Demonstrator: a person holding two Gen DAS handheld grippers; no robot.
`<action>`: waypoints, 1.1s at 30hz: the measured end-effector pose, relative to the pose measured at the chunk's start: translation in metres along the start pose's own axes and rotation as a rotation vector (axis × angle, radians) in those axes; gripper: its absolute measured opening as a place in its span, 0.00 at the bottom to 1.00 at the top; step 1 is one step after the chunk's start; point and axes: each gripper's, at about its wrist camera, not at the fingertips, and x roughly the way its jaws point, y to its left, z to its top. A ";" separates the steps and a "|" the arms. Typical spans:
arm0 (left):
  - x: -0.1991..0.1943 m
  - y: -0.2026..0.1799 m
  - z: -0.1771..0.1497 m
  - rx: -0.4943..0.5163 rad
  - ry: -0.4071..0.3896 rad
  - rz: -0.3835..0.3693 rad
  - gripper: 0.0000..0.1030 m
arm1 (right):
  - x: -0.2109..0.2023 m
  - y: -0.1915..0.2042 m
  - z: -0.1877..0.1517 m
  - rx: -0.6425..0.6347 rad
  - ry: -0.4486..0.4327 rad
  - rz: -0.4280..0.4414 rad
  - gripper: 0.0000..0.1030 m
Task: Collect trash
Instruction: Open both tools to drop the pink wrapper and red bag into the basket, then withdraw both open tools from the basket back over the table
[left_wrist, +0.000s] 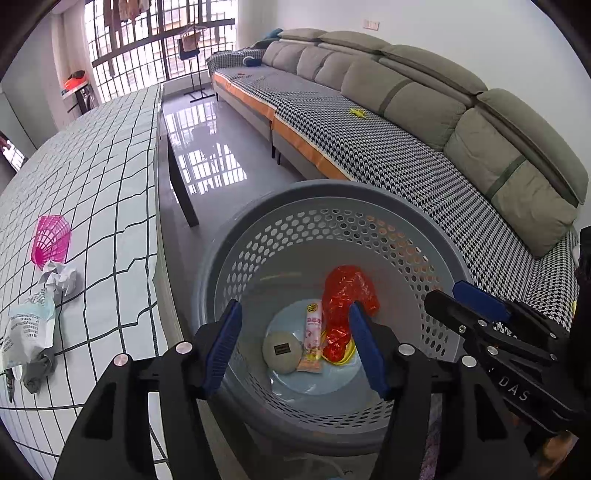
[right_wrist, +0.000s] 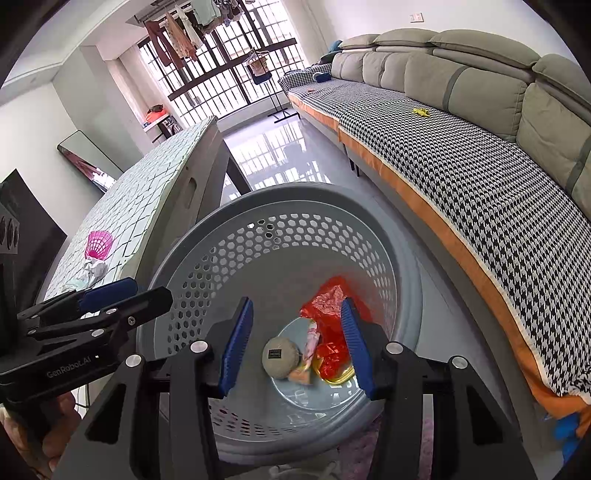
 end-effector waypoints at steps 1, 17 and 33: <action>0.000 0.001 0.000 -0.002 0.000 0.002 0.62 | 0.000 -0.001 0.000 0.002 0.000 0.000 0.46; -0.018 0.015 0.002 -0.042 -0.058 0.056 0.86 | -0.011 -0.001 -0.003 0.022 -0.024 -0.034 0.54; -0.077 0.041 -0.016 -0.089 -0.175 0.102 0.94 | -0.051 0.033 -0.015 -0.019 -0.061 -0.019 0.60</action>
